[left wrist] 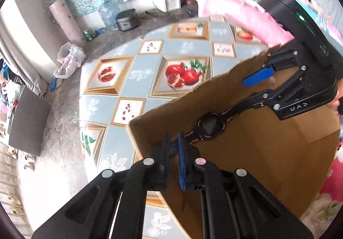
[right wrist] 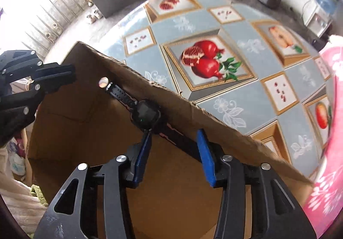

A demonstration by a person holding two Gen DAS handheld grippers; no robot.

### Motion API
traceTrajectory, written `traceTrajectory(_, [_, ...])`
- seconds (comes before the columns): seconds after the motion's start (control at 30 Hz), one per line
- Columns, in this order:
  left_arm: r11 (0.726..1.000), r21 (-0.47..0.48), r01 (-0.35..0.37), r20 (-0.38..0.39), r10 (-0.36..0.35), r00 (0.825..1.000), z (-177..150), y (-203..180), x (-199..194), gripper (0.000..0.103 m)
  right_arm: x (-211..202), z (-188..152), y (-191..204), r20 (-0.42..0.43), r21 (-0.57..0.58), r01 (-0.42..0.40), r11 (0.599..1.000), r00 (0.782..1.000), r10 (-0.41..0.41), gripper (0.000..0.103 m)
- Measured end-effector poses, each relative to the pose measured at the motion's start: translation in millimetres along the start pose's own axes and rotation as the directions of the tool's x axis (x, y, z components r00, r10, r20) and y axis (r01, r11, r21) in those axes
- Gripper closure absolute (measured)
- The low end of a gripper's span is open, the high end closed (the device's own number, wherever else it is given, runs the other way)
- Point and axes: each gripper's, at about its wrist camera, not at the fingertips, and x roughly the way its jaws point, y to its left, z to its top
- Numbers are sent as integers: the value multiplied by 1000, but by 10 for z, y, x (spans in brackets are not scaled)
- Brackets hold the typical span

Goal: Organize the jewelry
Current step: 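Open both grippers to drop the watch into the box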

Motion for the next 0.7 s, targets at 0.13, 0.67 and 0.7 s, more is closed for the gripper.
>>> traceTrajectory(0.13, [999,-47,28,63,-25,998,-145,56,-339,95,-324,-164,-111,108,29,-49,998,993,45,58])
traceTrajectory(0.67, [976,-173,133,174,-102,979,-1115,-152,-1011,92,-1091,-1317,218,356,-80,-352,933,864,357,54])
traceTrajectory(0.7, [974,-181,133,176,-101,979,-1161,-149,-1021,92,-1028,-1445,329,331,-108,-373,922,861,387,55])
